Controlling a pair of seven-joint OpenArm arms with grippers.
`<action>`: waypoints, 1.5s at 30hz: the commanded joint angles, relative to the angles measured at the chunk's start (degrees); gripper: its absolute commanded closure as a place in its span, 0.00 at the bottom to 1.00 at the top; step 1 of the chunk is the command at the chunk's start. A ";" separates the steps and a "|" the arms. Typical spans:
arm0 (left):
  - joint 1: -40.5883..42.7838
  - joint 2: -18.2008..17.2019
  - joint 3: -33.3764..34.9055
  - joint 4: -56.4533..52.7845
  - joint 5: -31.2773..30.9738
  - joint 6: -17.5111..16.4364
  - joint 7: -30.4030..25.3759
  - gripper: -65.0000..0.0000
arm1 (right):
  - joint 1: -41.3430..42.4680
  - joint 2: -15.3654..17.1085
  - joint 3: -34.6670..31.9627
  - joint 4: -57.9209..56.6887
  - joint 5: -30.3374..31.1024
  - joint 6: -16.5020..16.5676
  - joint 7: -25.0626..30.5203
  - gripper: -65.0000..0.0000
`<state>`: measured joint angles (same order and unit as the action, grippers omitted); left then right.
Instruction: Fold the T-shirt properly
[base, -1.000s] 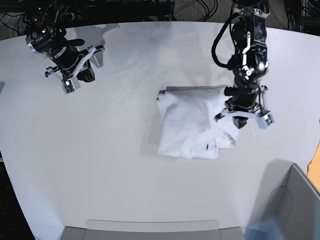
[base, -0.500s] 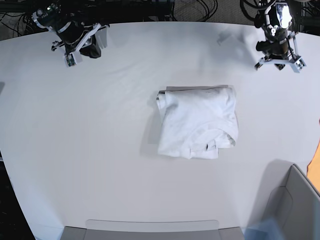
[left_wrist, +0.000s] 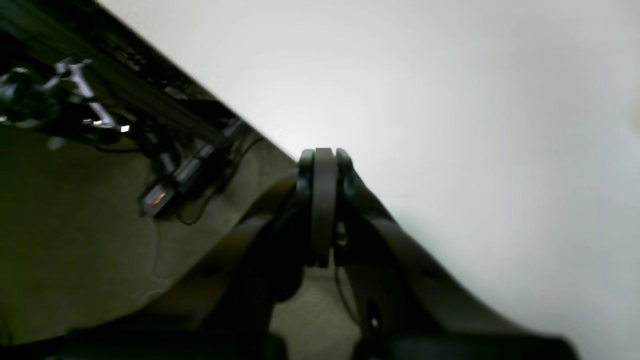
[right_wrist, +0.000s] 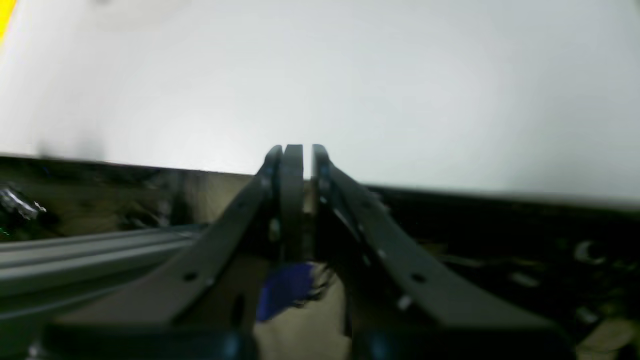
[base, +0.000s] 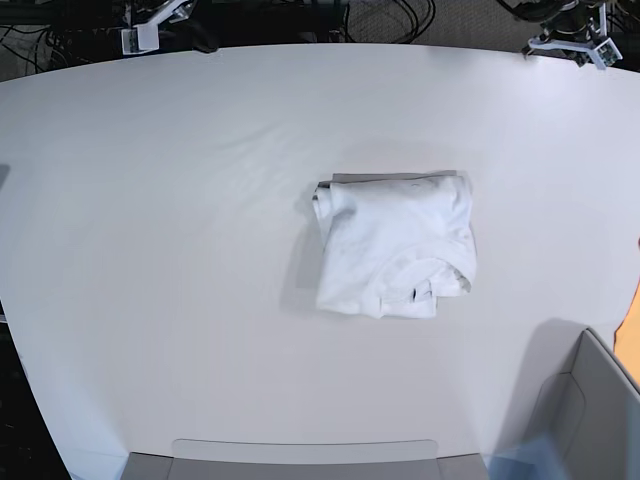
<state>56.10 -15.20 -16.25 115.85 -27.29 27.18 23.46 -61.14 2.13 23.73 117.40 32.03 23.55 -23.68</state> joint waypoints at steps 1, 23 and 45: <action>1.71 -0.40 -0.58 0.76 0.78 0.29 -1.62 1.00 | -2.20 -0.07 0.05 1.06 0.72 0.49 2.01 0.96; 3.55 8.83 0.38 -18.23 0.87 0.29 -2.76 1.00 | 5.36 -10.00 0.49 -18.28 -33.04 14.56 3.42 0.96; -38.03 8.74 10.93 -115.85 12.39 0.29 -41.79 1.00 | 42.38 3.72 24.76 -95.12 -66.80 6.03 33.40 0.96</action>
<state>17.45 -5.98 -5.34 0.03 -14.96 26.79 -18.09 -18.24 5.76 48.47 22.15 -35.14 27.94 9.65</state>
